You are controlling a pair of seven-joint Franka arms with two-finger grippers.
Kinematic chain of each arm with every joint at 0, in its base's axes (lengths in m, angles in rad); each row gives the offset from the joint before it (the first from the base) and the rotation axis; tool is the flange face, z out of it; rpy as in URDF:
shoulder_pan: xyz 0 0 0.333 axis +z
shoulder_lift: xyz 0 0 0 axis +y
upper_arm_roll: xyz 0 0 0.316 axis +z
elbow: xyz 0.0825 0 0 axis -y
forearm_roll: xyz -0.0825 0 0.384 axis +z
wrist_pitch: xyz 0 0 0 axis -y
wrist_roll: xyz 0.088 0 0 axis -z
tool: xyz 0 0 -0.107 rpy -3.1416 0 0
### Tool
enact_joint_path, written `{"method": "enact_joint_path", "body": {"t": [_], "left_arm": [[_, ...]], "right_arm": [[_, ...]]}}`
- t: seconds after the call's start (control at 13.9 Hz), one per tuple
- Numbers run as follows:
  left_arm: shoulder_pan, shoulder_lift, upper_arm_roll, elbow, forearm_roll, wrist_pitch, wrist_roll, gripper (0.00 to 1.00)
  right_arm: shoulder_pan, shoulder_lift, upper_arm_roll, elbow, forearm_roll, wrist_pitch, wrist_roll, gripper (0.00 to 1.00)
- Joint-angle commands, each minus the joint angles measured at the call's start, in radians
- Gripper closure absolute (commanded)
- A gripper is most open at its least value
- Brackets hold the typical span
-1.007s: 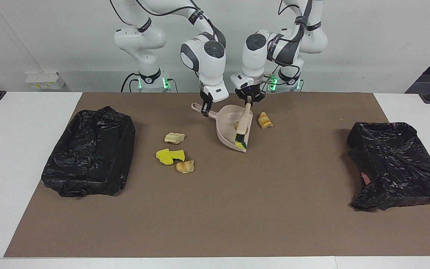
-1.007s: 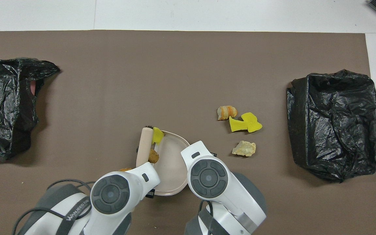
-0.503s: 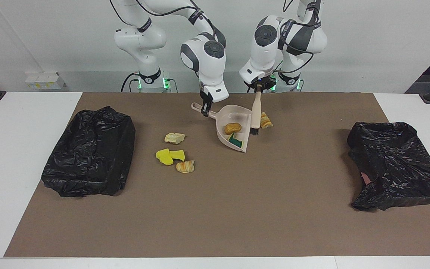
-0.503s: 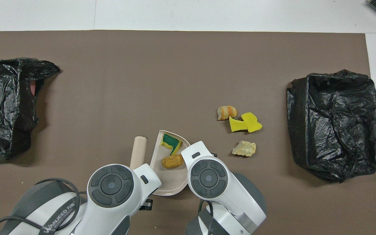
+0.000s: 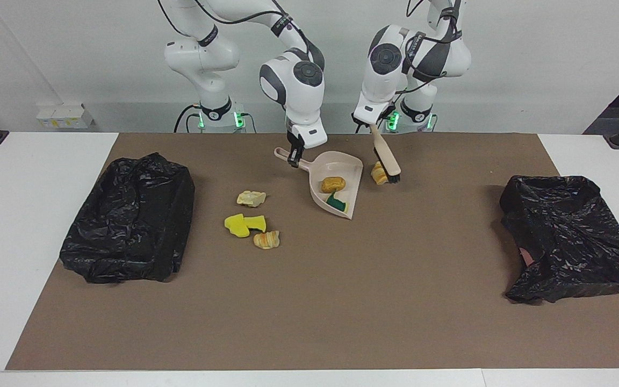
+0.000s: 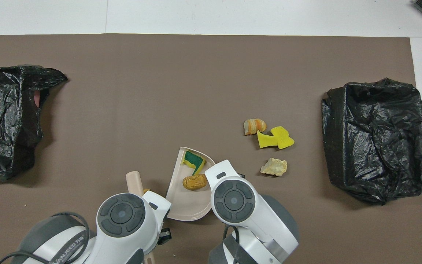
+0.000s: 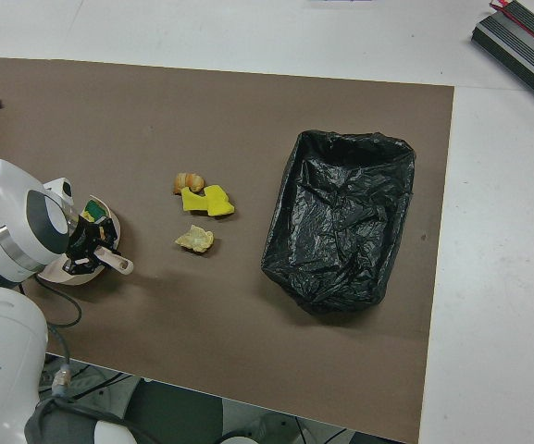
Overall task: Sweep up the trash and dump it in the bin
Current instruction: 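Sweep bread and sponge pieces into the dustpan with the left gripper's brush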
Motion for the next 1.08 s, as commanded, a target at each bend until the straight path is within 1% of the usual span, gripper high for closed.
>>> {"method": "enact_joint_path", "body": {"t": [0.0,0.14,0.22,0.43,0.58,0.65,0.72,0.86,1.01], "left_arm": [[-0.005,-0.097,-0.001,-0.116,-0.041,0.057,-0.087,1.0],[-0.017,-0.099,-0.005,-0.184,-0.046,0.123,-0.098,1.0],[-0.042,-0.098,-0.005,-0.203,-0.062,0.155,-0.098,1.0],[-0.077,-0.056,-0.005,-0.242,-0.089,0.259,-0.094,1.0],[-0.082,-0.012,-0.005,-0.228,-0.15,0.378,-0.069,1.0],[-0.091,0.019,-0.007,-0.21,-0.15,0.429,-0.034,1.0],[-0.108,0.043,-0.005,-0.179,-0.15,0.454,0.039,1.0],[-0.118,0.088,-0.008,-0.116,-0.15,0.445,0.194,1.0],[-0.149,0.09,-0.008,-0.105,-0.15,0.436,0.361,1.0]], "right_arm": [[-0.004,0.037,0.004,-0.026,0.022,0.049,-0.012,1.0],[-0.006,0.039,0.004,-0.026,0.023,0.045,-0.012,1.0],[-0.006,0.039,0.004,-0.026,0.022,0.046,-0.011,1.0],[-0.006,0.039,0.004,-0.026,0.023,0.045,-0.007,1.0],[-0.006,0.039,0.003,-0.026,0.022,0.043,-0.007,1.0],[-0.006,0.039,0.003,-0.024,0.023,0.042,-0.007,1.0],[-0.006,0.039,0.003,-0.024,0.023,0.039,-0.007,1.0],[-0.006,0.039,0.003,-0.024,0.022,0.037,-0.007,1.0],[-0.006,0.039,0.003,-0.026,0.022,0.035,-0.004,1.0]]}}
